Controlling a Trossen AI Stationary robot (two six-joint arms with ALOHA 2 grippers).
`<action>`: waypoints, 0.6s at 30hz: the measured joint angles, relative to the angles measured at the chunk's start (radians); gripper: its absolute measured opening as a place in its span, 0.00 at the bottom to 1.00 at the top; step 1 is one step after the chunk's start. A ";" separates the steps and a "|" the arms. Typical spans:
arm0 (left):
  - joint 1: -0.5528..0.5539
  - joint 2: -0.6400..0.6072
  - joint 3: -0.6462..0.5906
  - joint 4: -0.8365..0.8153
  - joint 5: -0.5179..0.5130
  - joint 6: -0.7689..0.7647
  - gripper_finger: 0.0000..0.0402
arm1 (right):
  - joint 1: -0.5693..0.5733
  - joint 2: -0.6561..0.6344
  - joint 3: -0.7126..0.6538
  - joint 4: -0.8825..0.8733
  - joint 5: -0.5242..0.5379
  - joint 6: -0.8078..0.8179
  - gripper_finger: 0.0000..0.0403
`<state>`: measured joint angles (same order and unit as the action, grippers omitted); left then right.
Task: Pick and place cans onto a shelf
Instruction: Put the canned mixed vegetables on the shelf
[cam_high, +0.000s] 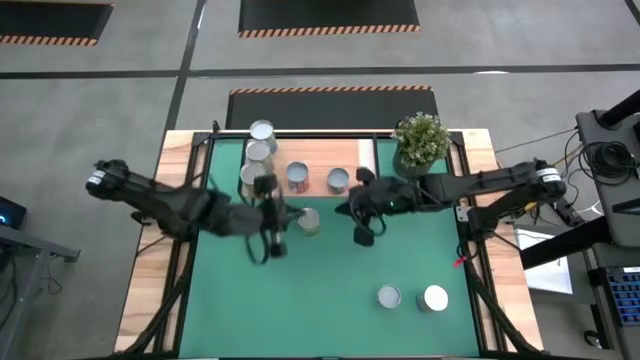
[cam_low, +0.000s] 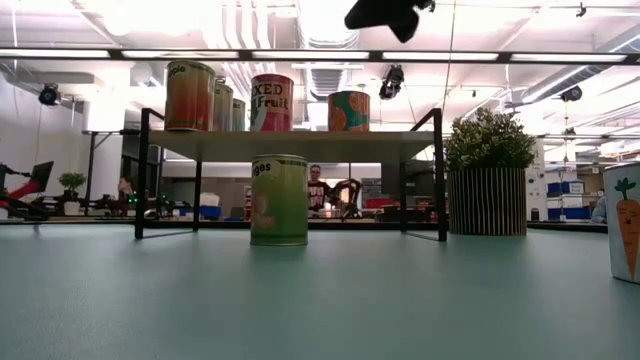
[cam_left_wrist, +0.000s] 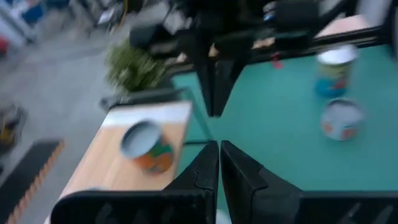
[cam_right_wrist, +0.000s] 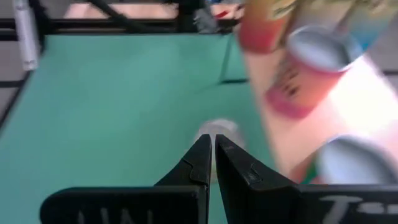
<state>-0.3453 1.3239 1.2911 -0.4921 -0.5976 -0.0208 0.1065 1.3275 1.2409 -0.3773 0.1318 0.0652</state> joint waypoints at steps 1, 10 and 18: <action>-0.030 0.000 0.000 0.018 -0.014 0.014 0.00 | 0.022 -0.004 -0.002 -0.018 0.000 0.022 0.03; -0.185 0.000 -0.074 0.227 -0.009 0.183 0.00 | 0.237 0.010 -0.001 -0.205 0.000 0.239 0.03; -0.189 -0.001 -0.181 0.361 0.118 0.224 0.00 | 0.444 0.025 -0.054 -0.350 0.006 0.434 0.03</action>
<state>-0.5339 1.3231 1.1105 -0.1307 -0.4800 0.2033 0.5505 1.3521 1.1866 -0.7272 0.1377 0.4988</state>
